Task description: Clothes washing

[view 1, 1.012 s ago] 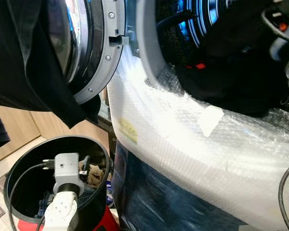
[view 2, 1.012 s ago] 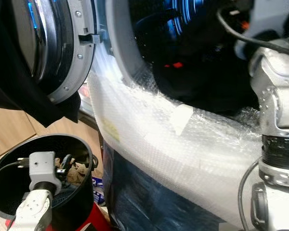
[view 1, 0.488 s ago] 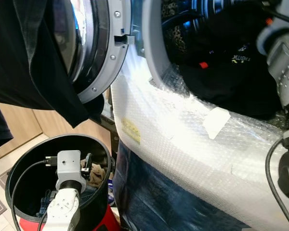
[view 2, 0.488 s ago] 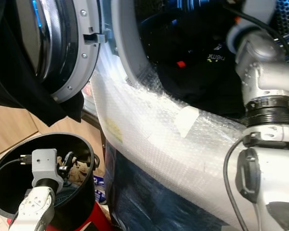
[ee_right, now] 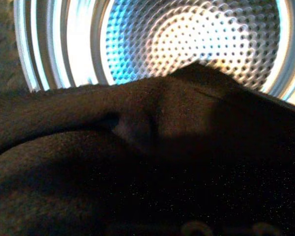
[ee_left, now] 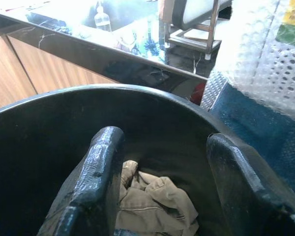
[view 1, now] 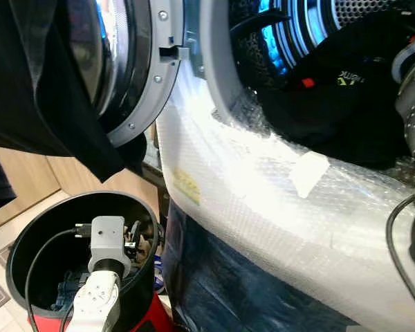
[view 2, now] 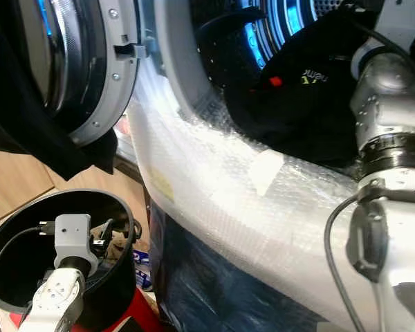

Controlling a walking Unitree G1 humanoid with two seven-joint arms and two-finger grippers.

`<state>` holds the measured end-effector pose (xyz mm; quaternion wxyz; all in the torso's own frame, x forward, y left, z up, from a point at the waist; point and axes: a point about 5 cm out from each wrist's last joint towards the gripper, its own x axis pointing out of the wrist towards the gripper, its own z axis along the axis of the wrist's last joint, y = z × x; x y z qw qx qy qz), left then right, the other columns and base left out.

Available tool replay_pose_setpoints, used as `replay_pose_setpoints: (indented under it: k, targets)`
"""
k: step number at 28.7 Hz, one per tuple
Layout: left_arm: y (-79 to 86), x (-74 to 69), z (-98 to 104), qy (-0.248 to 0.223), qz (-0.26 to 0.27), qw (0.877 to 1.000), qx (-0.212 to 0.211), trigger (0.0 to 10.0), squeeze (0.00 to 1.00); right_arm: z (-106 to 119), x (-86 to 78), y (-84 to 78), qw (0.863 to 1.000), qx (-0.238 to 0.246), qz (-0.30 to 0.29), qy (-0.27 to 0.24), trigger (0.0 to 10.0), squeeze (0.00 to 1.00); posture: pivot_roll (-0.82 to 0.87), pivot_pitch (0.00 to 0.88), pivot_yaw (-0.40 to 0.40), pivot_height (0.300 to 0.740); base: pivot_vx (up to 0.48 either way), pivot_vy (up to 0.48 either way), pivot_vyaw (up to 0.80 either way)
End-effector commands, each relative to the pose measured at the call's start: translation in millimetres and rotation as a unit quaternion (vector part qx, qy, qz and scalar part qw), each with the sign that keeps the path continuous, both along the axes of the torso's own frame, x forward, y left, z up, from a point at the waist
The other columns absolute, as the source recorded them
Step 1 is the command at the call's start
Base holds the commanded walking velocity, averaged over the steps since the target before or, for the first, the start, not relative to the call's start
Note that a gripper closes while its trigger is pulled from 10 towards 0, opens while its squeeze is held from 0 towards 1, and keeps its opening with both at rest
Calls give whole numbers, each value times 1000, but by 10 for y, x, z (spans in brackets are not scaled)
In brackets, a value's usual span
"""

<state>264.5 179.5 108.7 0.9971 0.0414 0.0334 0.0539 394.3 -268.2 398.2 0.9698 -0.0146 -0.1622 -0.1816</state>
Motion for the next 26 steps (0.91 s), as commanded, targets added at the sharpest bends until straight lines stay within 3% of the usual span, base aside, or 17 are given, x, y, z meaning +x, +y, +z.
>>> replay_pose_setpoints:
  k: [1, 2, 3, 4, 5, 7, 8, 9, 11, 12, 14, 16, 17, 20, 22, 23, 26]
  targets:
    - [-21, 3, 17, 0, -7, 1000, 2, 10000, 0, 297, -142, -135, 998, 5, -19, -57, 10000, 0, 67, 36, -82, 740, 0, 0, 0]
    - [-12, 4, 18, 0, -5, 1000, 0, 10000, 0, 325, -164, -146, 997, -5, -23, -69, 10000, 0, 73, 42, -88, 740, 0, 0, 0]
    - [-4, 5, 17, 0, -3, 1000, -1, 10000, 0, 297, -158, -140, 997, -13, -21, -70, 10000, 1000, 71, 44, -84, 740, 0, 0, 0]
    - [-4, 5, 17, 0, -3, 1000, -1, 10000, 0, 297, -158, -140, 997, -13, -21, -70, 10000, 1000, 71, 44, -84, 740, 0, 0, 0]
    - [-14, 0, 5, 3, -4, 1000, -4, 10000, 0, 14, -45, -82, 999, -40, -21, -9, 10000, 1000, 67, 42, -80, 740, 0, 0, 0]
    - [-31, -1, 2, 4, -9, 1000, -5, 10000, 0, -230, 38, -45, 998, -47, -14, 45, 10000, 1000, 74, 41, -84, 740, 0, 0, 0]
    - [-31, -1, 2, 4, -9, 1000, -5, 10000, 0, -230, 38, -45, 998, -47, -14, 45, 10000, 1000, 74, 41, -84, 740, 0, 0, 0]
    - [-45, 10, 8, 1, -18, 1000, -1, 10000, 0, -421, 95, 0, 996, -46, 3, 78, 10000, 1000, 74, 41, -86, 740, 0, 0, 0]
    - [-25, 39, 24, -1, -17, 1000, 1, 10000, 0, -376, 100, 17, 996, -45, 8, 71, 10000, 1000, 75, 39, -86, 740, 0, 0, 0]
    - [-3, 54, 40, -4, -12, 1000, 1, 10000, 0, -194, 66, 19, 998, -47, 5, 32, 10000, 1000, 74, 37, -86, 740, 0, 0, 0]
    - [12, 64, 51, -6, -9, 1000, 1, 10000, 0, -66, 35, 21, 999, -49, 4, 4, 10000, 1000, 74, 37, -86, 740, 0, 0, 0]
    - [39, 77, 74, -11, -6, 1000, 1, 10000, 0, 398, -131, 15, 993, -65, -15, -95, 10000, 1000, 68, 37, -85, 740, 0, 0, 0]
    - [44, 78, 79, -13, -5, 1000, 2, 10000, 0, 767, -331, 0, 980, -62, -34, -185, 10000, 1000, 69, 36, -87, 740, 0, 0, 0]
    - [38, 76, 80, -13, -6, 1000, 3, 10000, 0, 845, -389, -4, 975, -59, -39, -210, 10000, 1000, 69, 36, -88, 740, 0, 0, 0]
    - [12, 74, 77, -13, -8, 1000, -1, 10000, 0, 630, -256, 46, 984, -70, -33, -158, 10000, 1000, 70, 37, -88, 740, 0, 0, 0]
    - [-8, 74, 69, -12, -9, 1000, -3, 10000, 0, 357, -95, 122, 993, -89, -16, -79, 10000, 1000, 69, 36, -85, 740, 0, 0, 0]
    - [-50, 81, 58, -11, -16, 1000, -7, 10000, 0, -228, 153, 339, 989, -121, 50, 63, 10000, 1000, 67, 37, -89, 740, 0, 0, 0]
